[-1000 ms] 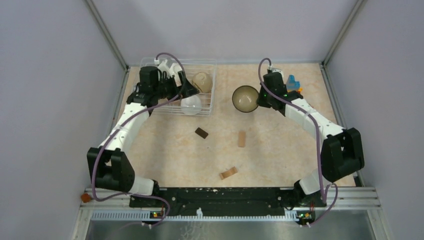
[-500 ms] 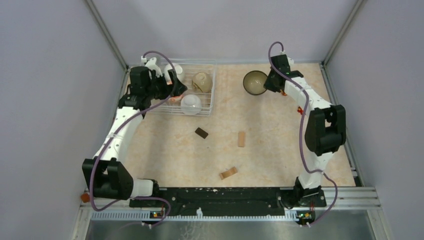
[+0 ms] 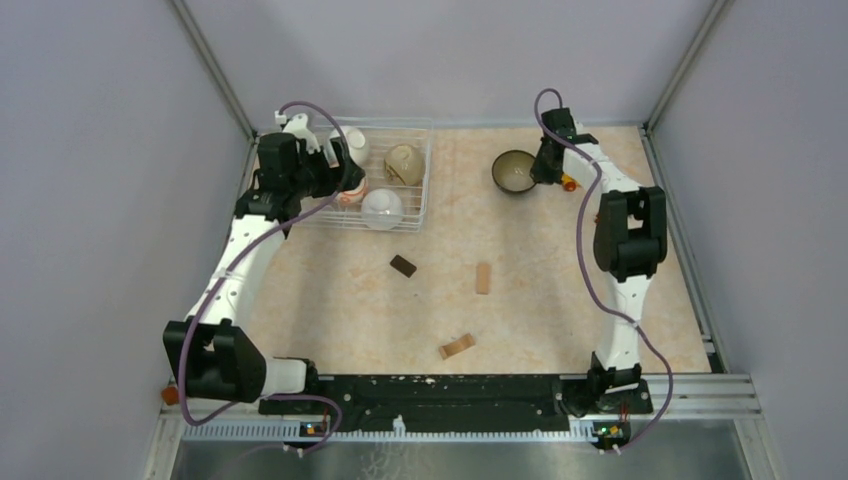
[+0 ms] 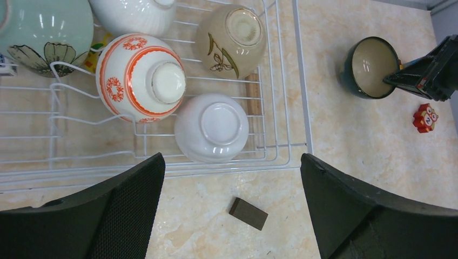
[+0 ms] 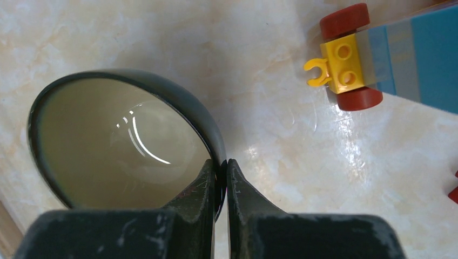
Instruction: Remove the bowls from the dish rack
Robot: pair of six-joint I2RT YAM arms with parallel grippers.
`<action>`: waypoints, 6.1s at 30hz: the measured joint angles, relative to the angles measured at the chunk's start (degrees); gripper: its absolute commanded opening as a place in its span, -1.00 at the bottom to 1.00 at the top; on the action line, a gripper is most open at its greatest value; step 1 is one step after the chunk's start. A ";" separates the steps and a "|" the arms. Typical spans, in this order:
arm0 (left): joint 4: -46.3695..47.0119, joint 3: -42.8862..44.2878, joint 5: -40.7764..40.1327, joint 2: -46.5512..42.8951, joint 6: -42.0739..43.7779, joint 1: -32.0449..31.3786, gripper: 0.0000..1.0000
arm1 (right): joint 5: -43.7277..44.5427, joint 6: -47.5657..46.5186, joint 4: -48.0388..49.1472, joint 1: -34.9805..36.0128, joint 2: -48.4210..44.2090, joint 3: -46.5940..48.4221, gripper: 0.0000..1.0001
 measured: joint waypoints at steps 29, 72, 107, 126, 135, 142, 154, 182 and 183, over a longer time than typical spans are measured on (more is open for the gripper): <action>-0.83 4.09 -11.76 6.01 2.21 2.60 0.97 | -6.21 -9.99 7.89 -1.33 -17.46 -10.51 0.59; -6.54 20.09 16.44 36.46 3.41 12.66 0.97 | -16.83 -11.19 12.48 6.25 -46.14 -30.62 0.75; -3.28 18.53 20.37 38.14 -0.76 12.70 0.61 | -17.77 -11.21 12.55 6.25 -47.21 -30.62 0.75; -2.73 18.43 16.20 35.45 -0.72 9.22 0.19 | -17.75 -11.69 12.48 6.25 -47.21 -30.62 0.74; -2.23 18.18 16.39 32.59 -0.33 7.69 0.16 | -17.79 -11.69 12.48 6.25 -47.23 -30.62 0.74; -1.18 17.53 16.46 29.38 0.28 7.56 0.16 | -18.67 -11.69 12.50 6.25 -47.23 -30.64 0.74; 7.69 9.03 26.45 21.31 -8.72 5.75 0.16 | -26.69 -10.29 17.25 6.27 -47.41 -33.40 0.77; 47.56 3.15 45.46 18.75 -45.72 -11.15 0.16 | -43.82 8.22 46.66 8.50 -49.86 -42.40 0.61; 48.87 3.02 45.88 18.78 -46.86 -11.34 0.16 | -44.44 9.18 48.13 8.50 -49.86 -42.58 0.59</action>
